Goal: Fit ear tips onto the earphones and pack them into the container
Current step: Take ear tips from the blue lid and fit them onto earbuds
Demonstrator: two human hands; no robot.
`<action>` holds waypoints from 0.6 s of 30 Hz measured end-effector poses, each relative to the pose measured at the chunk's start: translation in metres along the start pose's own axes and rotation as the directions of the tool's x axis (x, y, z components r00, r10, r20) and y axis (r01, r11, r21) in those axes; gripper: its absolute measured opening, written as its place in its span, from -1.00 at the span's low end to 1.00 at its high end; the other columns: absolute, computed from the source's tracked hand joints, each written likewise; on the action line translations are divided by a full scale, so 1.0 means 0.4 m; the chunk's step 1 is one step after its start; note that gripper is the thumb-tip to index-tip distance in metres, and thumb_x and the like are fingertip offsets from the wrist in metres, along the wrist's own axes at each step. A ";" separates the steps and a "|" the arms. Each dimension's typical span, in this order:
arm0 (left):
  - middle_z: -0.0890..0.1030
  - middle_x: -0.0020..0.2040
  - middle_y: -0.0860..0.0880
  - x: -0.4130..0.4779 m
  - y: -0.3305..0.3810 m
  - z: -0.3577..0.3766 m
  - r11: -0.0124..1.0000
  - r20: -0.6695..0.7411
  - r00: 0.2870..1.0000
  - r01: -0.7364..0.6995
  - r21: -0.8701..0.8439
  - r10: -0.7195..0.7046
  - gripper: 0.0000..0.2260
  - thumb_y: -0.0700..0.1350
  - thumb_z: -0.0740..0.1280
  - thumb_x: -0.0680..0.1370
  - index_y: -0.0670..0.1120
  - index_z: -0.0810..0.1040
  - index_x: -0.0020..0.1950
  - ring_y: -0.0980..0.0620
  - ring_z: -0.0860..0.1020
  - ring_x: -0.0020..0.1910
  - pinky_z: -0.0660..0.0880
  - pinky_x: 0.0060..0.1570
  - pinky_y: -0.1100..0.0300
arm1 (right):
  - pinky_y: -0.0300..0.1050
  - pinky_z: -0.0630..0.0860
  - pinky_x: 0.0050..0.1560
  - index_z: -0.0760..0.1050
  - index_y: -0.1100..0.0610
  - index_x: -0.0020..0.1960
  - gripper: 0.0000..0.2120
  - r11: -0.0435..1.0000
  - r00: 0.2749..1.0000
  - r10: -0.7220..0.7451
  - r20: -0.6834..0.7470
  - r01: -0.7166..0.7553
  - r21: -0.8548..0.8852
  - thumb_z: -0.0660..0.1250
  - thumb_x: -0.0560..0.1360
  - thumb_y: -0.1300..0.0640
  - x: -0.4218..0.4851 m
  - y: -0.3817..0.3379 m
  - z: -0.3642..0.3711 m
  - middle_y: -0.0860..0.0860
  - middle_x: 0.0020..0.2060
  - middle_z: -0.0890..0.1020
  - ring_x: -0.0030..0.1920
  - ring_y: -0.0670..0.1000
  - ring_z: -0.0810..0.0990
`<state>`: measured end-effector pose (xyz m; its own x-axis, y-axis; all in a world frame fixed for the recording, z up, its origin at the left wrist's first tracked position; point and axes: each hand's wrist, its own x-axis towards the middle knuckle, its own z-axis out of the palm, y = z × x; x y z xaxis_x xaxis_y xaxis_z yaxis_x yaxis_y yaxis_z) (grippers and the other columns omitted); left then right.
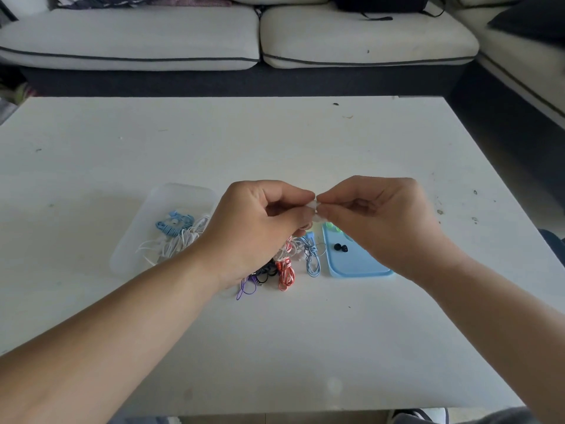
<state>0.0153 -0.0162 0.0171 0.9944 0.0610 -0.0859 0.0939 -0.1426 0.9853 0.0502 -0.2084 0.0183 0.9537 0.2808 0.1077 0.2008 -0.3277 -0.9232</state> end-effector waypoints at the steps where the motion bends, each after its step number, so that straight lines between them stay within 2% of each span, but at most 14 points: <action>1: 0.77 -0.14 -0.06 -0.001 -0.001 -0.001 1.000 0.004 1.000 0.000 0.005 0.000 -0.83 -0.28 0.51 0.52 -0.02 0.75 0.00 -0.13 0.74 -0.10 0.65 0.13 -0.09 | -0.27 0.59 -0.16 0.74 0.07 -0.10 -0.90 0.996 0.998 -0.063 -0.003 0.063 -0.056 0.53 0.48 0.26 -0.002 0.000 0.004 -0.08 -0.24 0.74 -0.21 -0.06 0.71; 3: 0.77 -0.14 -0.07 0.001 -0.005 -0.003 1.000 0.003 1.000 -0.004 0.027 0.004 -0.83 -0.28 0.51 0.53 -0.02 0.75 0.00 -0.14 0.73 -0.08 0.65 0.13 -0.08 | -0.39 0.52 -0.10 0.74 0.11 -0.07 -0.91 0.977 0.987 -0.159 0.011 0.159 -0.142 0.51 0.49 0.28 -0.002 0.002 0.012 -0.06 -0.20 0.73 -0.15 -0.10 0.70; 4: 0.77 -0.14 -0.06 0.002 -0.006 -0.005 0.999 0.005 1.000 -0.003 0.036 0.003 -0.82 -0.28 0.50 0.53 -0.01 0.75 0.00 -0.13 0.73 -0.08 0.66 0.13 -0.05 | -0.33 0.54 -0.10 0.74 0.11 -0.07 -0.92 0.978 0.989 -0.150 0.019 0.151 -0.141 0.52 0.49 0.26 -0.001 0.005 0.013 -0.05 -0.20 0.73 -0.15 -0.08 0.70; 7: 0.77 -0.11 -0.04 0.002 -0.002 -0.010 1.000 0.042 0.999 0.005 0.018 -0.006 -0.81 -0.30 0.49 0.53 -0.02 0.75 0.01 -0.09 0.74 -0.06 0.66 0.06 0.12 | 0.18 0.65 0.00 0.75 0.04 -0.08 -0.91 1.000 0.997 0.024 0.070 -0.025 0.012 0.53 0.49 0.21 0.007 0.005 -0.004 -0.01 -0.21 0.76 -0.14 0.18 0.71; 8: 0.77 -0.10 -0.04 0.001 0.002 -0.010 1.000 0.056 0.998 0.010 -0.001 -0.010 -0.80 -0.31 0.49 0.53 -0.01 0.75 -0.01 -0.06 0.74 -0.06 0.66 0.04 0.17 | 0.25 0.65 0.03 0.75 0.06 -0.07 -0.89 0.995 0.993 0.059 0.100 -0.066 0.075 0.51 0.51 0.25 0.010 0.004 -0.011 0.02 -0.20 0.76 -0.13 0.21 0.72; 9: 0.77 -0.09 -0.05 0.000 0.005 -0.011 1.000 0.069 0.998 0.015 -0.021 -0.013 -0.80 -0.31 0.48 0.53 -0.01 0.75 -0.03 -0.03 0.73 -0.08 0.65 0.01 0.21 | 0.22 0.66 0.04 0.74 0.11 -0.04 -0.88 0.986 0.988 0.082 0.132 -0.100 0.134 0.47 0.52 0.29 0.012 0.005 -0.015 0.06 -0.18 0.77 -0.13 0.19 0.74; 12: 0.77 -0.10 -0.11 -0.002 0.013 -0.011 1.000 0.107 0.994 0.009 -0.023 -0.007 -0.83 -0.29 0.47 0.53 -0.04 0.75 -0.01 0.01 0.70 -0.15 0.64 -0.06 0.26 | -0.05 0.66 0.00 0.70 0.26 0.01 -0.89 0.944 0.970 0.139 0.201 -0.191 0.269 0.43 0.53 0.37 0.013 0.007 -0.020 0.19 -0.12 0.76 -0.13 0.17 0.74; 14: 0.76 -0.12 -0.10 -0.002 0.014 -0.011 1.000 0.114 0.994 -0.007 0.020 0.005 -0.83 -0.27 0.47 0.54 -0.01 0.75 -0.01 0.01 0.70 -0.18 0.65 -0.06 0.25 | -0.06 0.66 -0.01 0.69 0.31 0.02 -0.89 0.915 0.958 0.169 0.234 -0.240 0.325 0.44 0.51 0.36 0.014 0.012 -0.020 0.27 -0.08 0.73 -0.13 0.20 0.71; 18: 0.77 -0.13 -0.02 -0.004 0.012 -0.013 0.990 0.125 0.991 -0.060 0.127 0.044 -0.79 -0.22 0.48 0.55 0.11 0.74 -0.05 -0.07 0.73 -0.07 0.66 0.03 0.19 | -0.01 0.66 0.00 0.67 0.34 0.02 -0.84 0.871 0.937 0.207 0.283 -0.308 0.383 0.46 0.46 0.31 0.015 0.019 -0.017 0.33 -0.05 0.71 -0.11 0.20 0.69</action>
<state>0.0138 -0.0119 0.0226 0.9958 -0.0690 -0.0604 0.0396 -0.2704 0.9619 0.0588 -0.2154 0.0144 0.8715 0.4501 -0.1946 -0.2047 -0.0267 -0.9785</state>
